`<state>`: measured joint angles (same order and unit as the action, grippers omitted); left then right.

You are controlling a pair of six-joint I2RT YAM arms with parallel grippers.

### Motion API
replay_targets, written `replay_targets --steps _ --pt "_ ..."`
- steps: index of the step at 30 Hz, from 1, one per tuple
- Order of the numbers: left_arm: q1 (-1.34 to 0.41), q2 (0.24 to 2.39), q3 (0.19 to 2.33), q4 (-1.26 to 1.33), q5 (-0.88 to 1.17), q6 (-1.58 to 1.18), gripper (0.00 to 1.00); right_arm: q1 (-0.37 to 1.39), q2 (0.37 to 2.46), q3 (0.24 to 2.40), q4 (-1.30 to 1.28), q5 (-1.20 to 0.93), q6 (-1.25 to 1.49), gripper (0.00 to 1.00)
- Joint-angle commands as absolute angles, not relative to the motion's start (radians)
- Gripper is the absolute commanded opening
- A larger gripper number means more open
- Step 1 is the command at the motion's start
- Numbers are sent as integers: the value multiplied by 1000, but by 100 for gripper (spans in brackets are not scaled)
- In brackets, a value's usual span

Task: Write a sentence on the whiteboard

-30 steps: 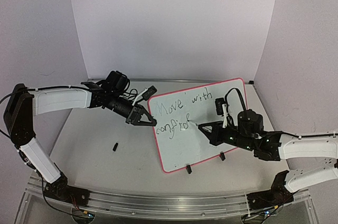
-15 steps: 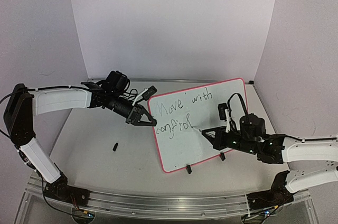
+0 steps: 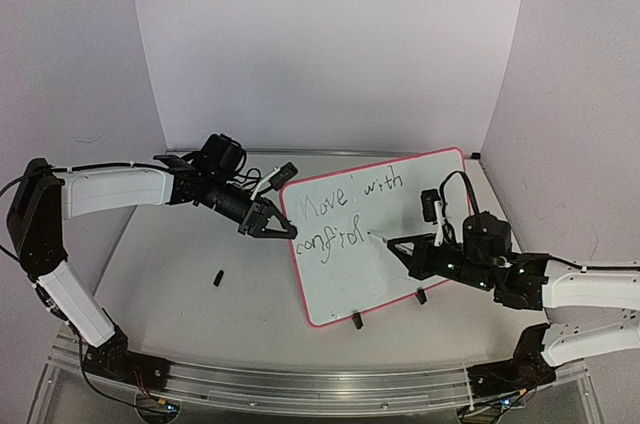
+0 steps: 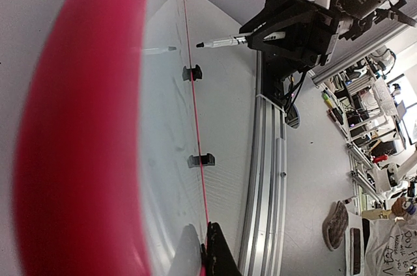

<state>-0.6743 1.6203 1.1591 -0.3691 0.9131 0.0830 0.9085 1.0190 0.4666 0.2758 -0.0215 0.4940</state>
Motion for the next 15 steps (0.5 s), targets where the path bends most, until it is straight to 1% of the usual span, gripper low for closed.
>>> replay_targets --steps 1,6,15 --pt "-709 1632 1180 -431 904 166 0 910 1064 518 307 -1 460 0" --pt "-710 1633 1181 -432 904 167 0 909 1091 524 333 -1 453 0" --pt "-709 1632 1182 -432 905 167 0 910 1098 517 311 92 473 0"
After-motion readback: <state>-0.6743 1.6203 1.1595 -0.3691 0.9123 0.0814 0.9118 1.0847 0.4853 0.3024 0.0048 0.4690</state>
